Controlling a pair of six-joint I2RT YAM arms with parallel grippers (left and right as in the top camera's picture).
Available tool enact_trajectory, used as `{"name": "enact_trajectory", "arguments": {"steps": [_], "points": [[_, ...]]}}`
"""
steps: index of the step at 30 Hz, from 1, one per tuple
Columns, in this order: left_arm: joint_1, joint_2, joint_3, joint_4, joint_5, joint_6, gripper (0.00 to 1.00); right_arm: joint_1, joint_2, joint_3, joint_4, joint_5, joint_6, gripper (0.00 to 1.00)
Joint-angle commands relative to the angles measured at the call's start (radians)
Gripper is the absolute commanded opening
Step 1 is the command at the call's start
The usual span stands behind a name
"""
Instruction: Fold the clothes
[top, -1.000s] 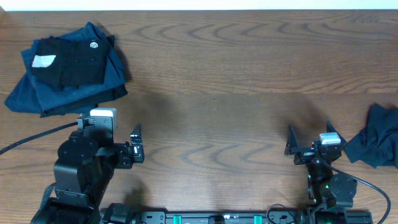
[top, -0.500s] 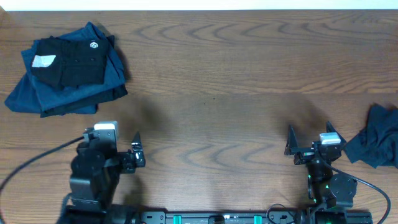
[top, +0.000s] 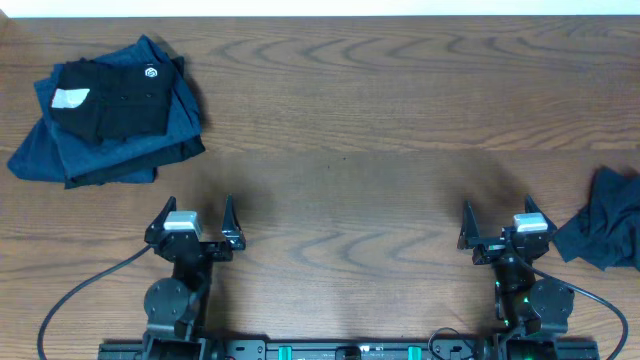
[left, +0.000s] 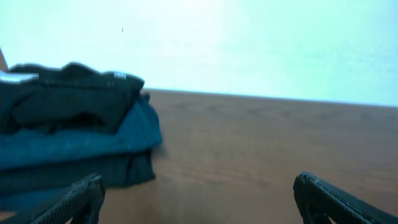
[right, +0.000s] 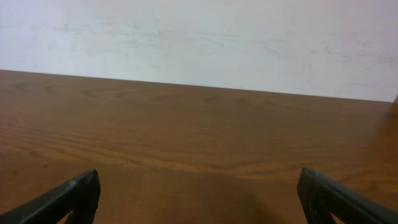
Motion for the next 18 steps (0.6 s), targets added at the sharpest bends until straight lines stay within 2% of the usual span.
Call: {"name": "enact_trajectory", "arguments": {"steps": [1,4,9,18], "points": [[0.005,-0.042,-0.043,0.044,-0.008,0.055,0.98,-0.010,-0.005,-0.001,-0.003,-0.008,-0.012,0.99],[0.004,-0.042,-0.043,0.028,-0.002,0.102,0.98,-0.010,-0.005,-0.001,-0.003,-0.008,-0.012,0.99],[0.004,-0.042,-0.043,-0.124,0.023,0.057,0.98,-0.010,-0.005,-0.001,-0.003,-0.008,-0.012,0.99],[0.004,-0.030,-0.043,-0.121,0.022,0.056,0.98,-0.010,-0.005,-0.001,-0.003,-0.008,-0.012,0.99]]}}
